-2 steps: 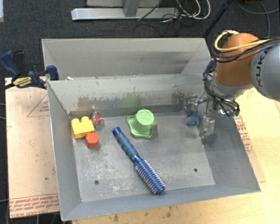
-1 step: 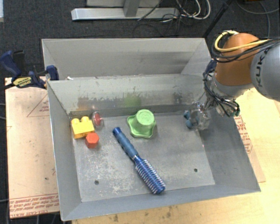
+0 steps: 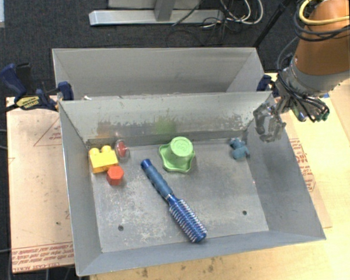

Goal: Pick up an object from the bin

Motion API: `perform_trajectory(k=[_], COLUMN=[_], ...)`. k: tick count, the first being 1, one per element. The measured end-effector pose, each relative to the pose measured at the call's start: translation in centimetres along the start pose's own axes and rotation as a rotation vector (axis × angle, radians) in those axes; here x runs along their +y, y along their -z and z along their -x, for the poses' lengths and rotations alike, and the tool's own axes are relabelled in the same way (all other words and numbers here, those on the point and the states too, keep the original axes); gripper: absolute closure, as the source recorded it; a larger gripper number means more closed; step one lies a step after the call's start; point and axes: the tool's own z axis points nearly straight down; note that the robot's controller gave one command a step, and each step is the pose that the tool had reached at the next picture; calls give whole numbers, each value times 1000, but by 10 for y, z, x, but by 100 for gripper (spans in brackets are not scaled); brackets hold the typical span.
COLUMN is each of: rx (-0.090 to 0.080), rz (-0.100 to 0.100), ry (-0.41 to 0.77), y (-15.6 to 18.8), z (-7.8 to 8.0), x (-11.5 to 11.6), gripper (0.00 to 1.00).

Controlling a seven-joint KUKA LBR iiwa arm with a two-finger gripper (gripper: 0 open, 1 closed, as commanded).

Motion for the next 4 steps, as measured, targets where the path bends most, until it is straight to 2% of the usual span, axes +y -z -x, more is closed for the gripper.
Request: perform_trajectory(k=[1,2,3,4], rx=[15,9,7,6], rz=[10,7,14,6], ry=[218,218,210,174], y=[-108,-104,-164,-154], z=[-22,-20,3,11], x=[-8,-9,-8,-12], gripper=[100,0,0,0])
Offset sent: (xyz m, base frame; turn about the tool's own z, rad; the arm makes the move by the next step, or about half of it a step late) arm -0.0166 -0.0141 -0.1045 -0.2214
